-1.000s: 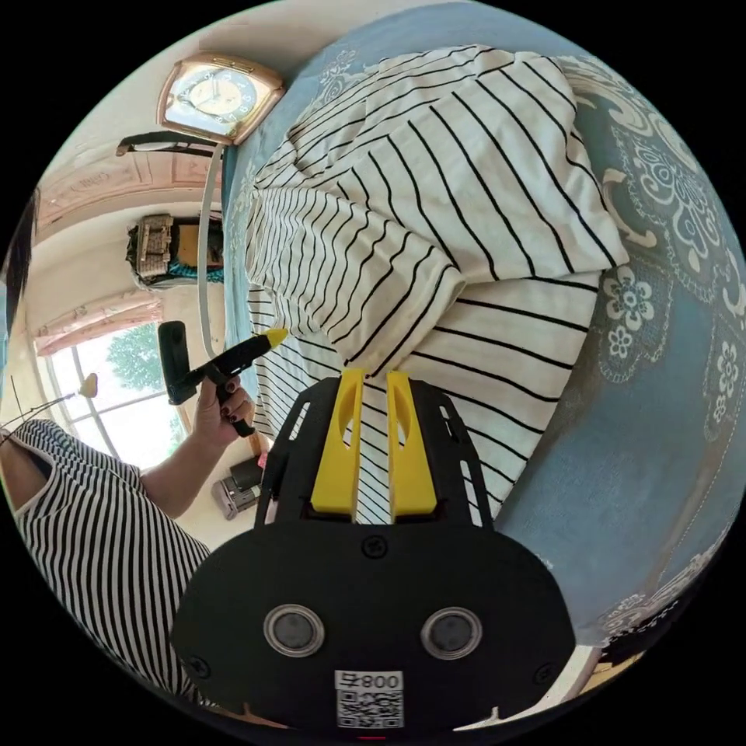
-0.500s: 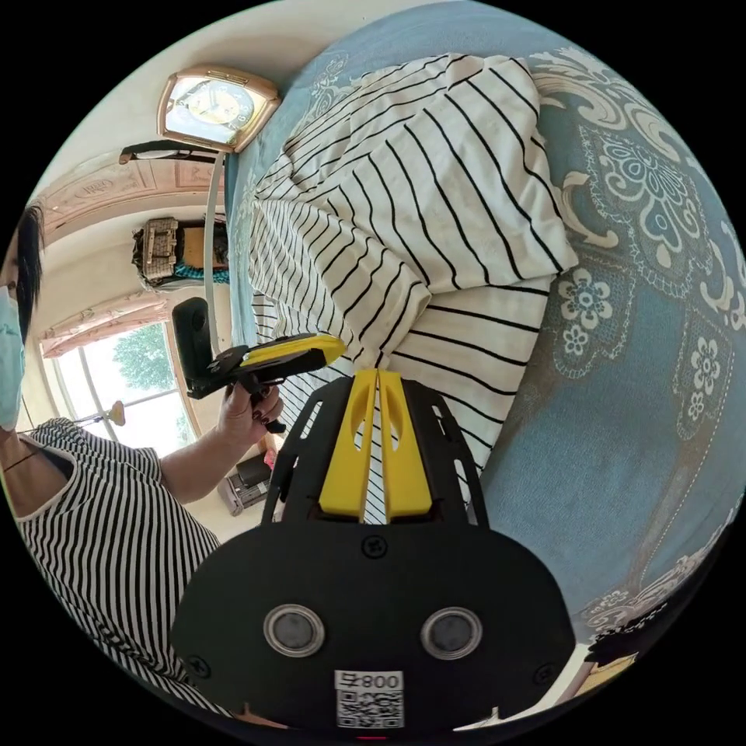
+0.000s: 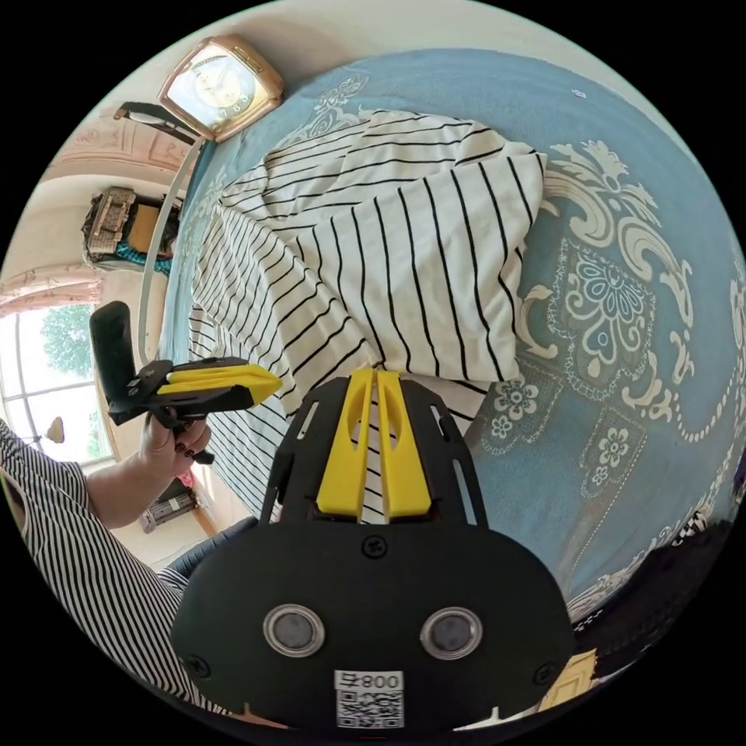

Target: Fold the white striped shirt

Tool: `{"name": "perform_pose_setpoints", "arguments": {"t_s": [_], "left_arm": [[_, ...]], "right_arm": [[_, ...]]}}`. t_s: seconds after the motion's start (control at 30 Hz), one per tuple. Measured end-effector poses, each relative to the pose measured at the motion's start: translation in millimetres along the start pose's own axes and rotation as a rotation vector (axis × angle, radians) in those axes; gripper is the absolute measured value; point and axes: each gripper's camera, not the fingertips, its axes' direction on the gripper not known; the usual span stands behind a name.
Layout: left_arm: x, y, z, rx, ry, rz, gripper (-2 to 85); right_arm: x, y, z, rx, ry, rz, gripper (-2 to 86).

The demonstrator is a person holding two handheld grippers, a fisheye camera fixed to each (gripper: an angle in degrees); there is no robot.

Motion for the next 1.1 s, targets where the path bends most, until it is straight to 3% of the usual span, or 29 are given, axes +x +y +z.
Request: {"name": "perform_pose_setpoints", "arguments": {"t_s": [0.2,0.33,0.47,0.6,0.83,0.9,1.0,1.1], "left_arm": [[5.2,-2.5,10.9,-0.011,-0.006,0.033,0.2],[-2.4,-3.6,41.6,-0.121,-0.076,0.008,0.2],[3.5,2.5,27.3,-0.03,-0.049,0.016,0.1],[-3.6,4.3,44.2,-0.113,-0.075,-0.013,0.1],[6.3,17.8,41.6,-0.081,-0.08,-0.002,0.2],[9.7,24.0,36.2,-0.05,-0.062,0.006,0.2],[13.2,33.5,26.8,-0.009,-0.07,0.001,0.2],[7.0,41.5,34.3,-0.064,-0.129,-0.042,0.2]], "right_arm": [[-16.7,6.4,-39.1,0.08,0.042,-0.042,0.4],[-9.7,1.4,-27.4,0.046,0.029,-0.016,0.3],[-12.8,15.1,-44.2,0.142,0.02,0.04,0.4],[-27.7,20.0,-41.3,0.176,0.064,0.04,0.4],[-17.4,34.7,-47.0,0.178,0.112,0.124,0.2],[-7.6,43.9,-54.8,0.203,0.039,0.16,0.1],[-29.4,40.1,-55.4,0.219,-0.064,0.064,0.1],[-60.1,26.0,-28.5,0.115,-0.036,-0.068,0.1]]}}
